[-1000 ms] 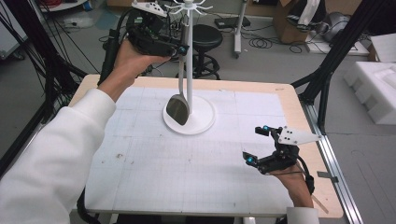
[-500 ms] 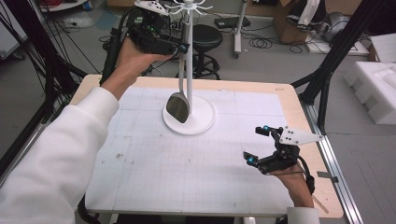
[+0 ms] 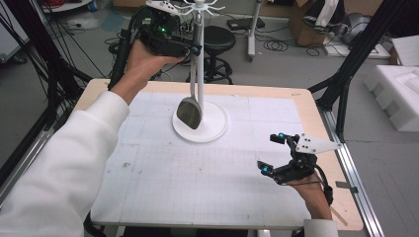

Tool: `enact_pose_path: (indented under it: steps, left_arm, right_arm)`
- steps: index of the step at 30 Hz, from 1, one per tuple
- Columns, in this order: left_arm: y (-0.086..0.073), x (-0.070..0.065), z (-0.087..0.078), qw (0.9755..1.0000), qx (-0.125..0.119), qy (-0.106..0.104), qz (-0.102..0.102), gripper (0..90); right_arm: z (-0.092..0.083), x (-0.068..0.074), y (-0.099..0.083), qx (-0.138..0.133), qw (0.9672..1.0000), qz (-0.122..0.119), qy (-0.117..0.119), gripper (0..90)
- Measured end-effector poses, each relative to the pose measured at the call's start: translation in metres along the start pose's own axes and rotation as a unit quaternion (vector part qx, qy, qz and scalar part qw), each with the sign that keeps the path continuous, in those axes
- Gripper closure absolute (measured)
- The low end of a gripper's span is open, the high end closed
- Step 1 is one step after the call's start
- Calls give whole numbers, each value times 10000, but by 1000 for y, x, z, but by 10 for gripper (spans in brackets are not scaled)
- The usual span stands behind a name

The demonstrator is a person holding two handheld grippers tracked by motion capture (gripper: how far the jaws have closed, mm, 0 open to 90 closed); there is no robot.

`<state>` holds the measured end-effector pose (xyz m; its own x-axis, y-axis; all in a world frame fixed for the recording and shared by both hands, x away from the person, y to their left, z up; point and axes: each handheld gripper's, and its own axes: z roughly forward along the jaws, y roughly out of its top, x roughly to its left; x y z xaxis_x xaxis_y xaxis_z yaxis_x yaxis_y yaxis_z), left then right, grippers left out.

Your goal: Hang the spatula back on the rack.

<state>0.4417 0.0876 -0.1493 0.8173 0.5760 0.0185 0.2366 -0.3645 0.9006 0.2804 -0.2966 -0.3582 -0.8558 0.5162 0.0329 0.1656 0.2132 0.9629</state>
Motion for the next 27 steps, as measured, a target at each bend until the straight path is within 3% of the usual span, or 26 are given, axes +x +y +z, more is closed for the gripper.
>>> enact_pose_path:
  steps: [8, 14, 18, 23, 27]
  left_arm:
    - [-3, 2, 5, 9999, 109, 49, -6, 691]
    - [-8, 3, 4, 9999, -25, 85, 78, 683]
    - [-16, 2, -4, 9992, -237, 179, 253, 586]
    - [-34, 2, -19, 9990, -250, 22, 360, 427]
    - [-53, 0, -32, 9978, -602, -127, 230, 326]
  right_arm:
    - [0, -1, -1, -4, 10000, -1, -23, 1]
    - [-2, -2, -1, -23, 10000, 37, -40, 1]
    - [-2, -2, -1, -5, 10000, 16, -72, 2]
    - [-4, -4, -2, -47, 9999, 50, -102, 1]
    - [-7, -5, -2, -85, 9998, 39, -161, 1]
